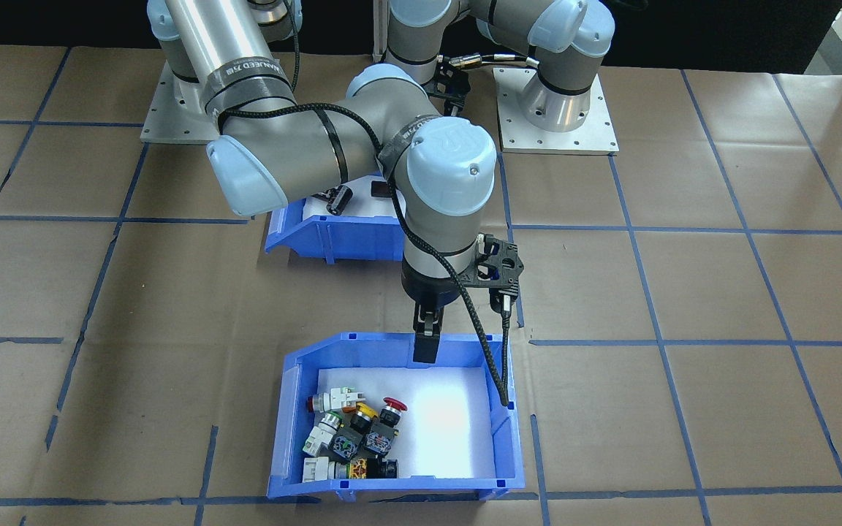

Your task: Place battery box in front

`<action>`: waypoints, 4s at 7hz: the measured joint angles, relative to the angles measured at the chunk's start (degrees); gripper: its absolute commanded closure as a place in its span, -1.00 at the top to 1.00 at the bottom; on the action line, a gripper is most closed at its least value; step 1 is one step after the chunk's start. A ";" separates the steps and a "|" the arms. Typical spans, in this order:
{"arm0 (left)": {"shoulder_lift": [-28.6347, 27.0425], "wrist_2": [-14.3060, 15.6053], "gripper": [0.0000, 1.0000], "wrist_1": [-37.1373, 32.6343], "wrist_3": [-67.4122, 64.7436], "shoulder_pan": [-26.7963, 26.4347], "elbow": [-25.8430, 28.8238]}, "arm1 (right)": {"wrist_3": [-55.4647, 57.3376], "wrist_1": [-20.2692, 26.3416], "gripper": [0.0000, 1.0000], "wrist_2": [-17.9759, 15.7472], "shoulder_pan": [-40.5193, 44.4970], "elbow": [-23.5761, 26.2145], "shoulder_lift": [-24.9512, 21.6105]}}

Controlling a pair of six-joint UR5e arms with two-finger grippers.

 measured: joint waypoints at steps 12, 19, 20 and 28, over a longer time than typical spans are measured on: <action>-1.55 -3.20 -1.00 4.23 -1.20 0.03 -0.49 | -2.47 -4.61 -1.00 -5.45 1.37 0.38 3.83; 4.99 -3.08 -1.00 -5.41 15.93 22.26 4.76 | -16.05 -0.19 -1.00 -10.04 -7.14 5.70 -9.91; 3.78 -3.37 -1.00 -10.54 22.35 28.27 9.26 | -18.68 -0.79 -1.00 -9.96 -9.91 10.23 -13.59; -21.62 -13.52 -1.00 -18.34 30.53 37.39 39.22 | -39.45 -13.14 -1.00 -3.98 -32.39 44.60 -37.62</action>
